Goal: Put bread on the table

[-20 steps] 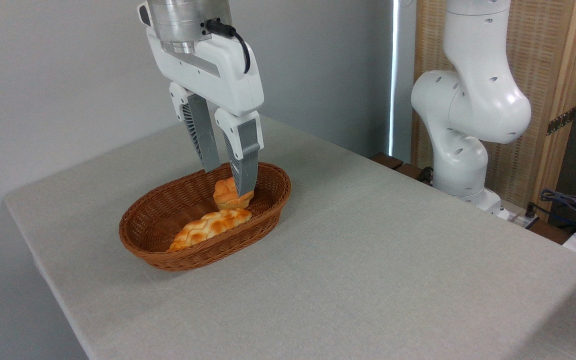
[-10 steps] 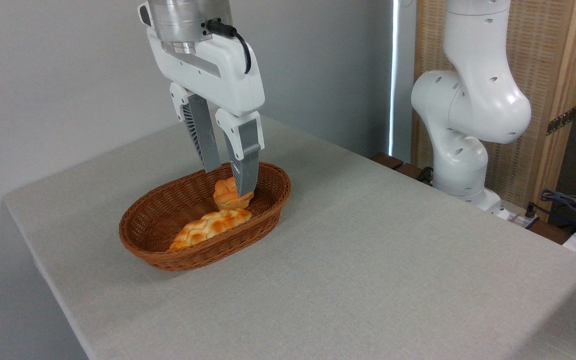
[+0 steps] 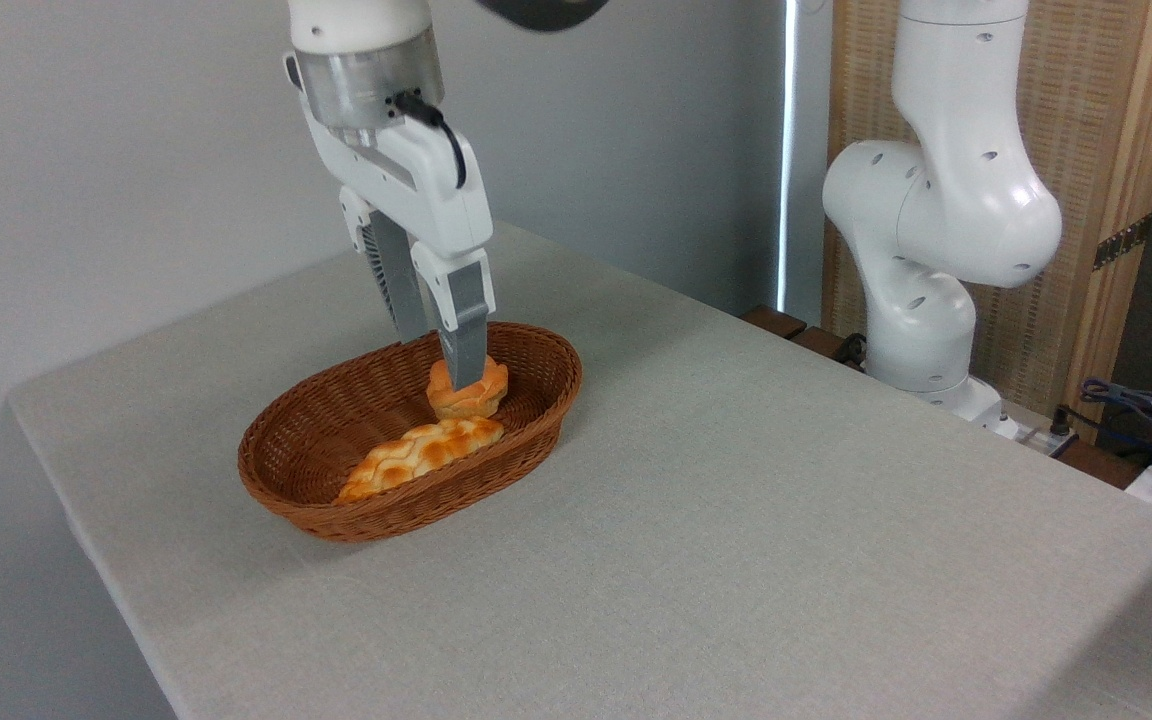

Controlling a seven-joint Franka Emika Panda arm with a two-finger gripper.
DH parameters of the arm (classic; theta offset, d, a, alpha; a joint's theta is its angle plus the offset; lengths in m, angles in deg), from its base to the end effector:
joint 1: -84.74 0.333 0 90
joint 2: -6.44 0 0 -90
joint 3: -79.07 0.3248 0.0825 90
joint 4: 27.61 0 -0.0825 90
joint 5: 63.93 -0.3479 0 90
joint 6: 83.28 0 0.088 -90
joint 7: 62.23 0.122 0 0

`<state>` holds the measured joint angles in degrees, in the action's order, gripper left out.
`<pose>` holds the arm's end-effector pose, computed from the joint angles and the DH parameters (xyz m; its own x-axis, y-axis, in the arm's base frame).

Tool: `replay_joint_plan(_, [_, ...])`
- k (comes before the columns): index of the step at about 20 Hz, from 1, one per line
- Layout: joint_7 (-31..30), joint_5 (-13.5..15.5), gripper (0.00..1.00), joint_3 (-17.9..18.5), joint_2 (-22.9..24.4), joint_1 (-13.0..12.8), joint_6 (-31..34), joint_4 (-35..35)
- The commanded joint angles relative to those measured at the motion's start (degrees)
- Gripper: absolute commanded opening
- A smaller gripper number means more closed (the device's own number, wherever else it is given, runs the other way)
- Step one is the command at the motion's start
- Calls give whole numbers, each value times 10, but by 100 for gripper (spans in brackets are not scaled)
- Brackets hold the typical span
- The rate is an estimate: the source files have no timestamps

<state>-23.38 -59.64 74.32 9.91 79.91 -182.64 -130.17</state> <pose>0.4993 -0.0934 0.5673 0.6727 -0.7384 0.0464 -0.7399 -0.6708 0.0510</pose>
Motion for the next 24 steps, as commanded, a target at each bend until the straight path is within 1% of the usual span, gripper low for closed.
replay_joint_plan(1, [-46, 13, 100, -41, 36, -8, -61, -93])
replay_joint_plan(2, [-47, 33, 100, -47, 36, -13, -62, -104])
replay_joint_plan(4, [-47, 95, 100, -61, 35, -18, -80, -130])
replay_joint_plan(5, [-47, 116, 100, -70, 35, -18, -97, -141])
replay_joint_plan(6, [-48, 126, 100, -74, 35, -18, -100, -144])
replay_joint_plan(8, [-50, 131, 100, -80, 34, -19, -100, -150])
replay_joint_plan(10, [-48, 133, 100, -82, 34, -19, -108, -176])
replay_joint_plan(13, [-48, 133, 100, -93, 33, -19, -154, -207])
replay_joint_plan(18, [-46, 134, 100, -106, 27, -19, -225, -239])
replay_joint_plan(22, [-45, 134, 100, -112, 25, -19, -225, -246])
replay_joint_plan(23, [-45, 133, 89, -113, 25, -19, -225, -247])
replay_joint_plan(24, [-45, 134, 71, -113, 25, -19, -225, -247])
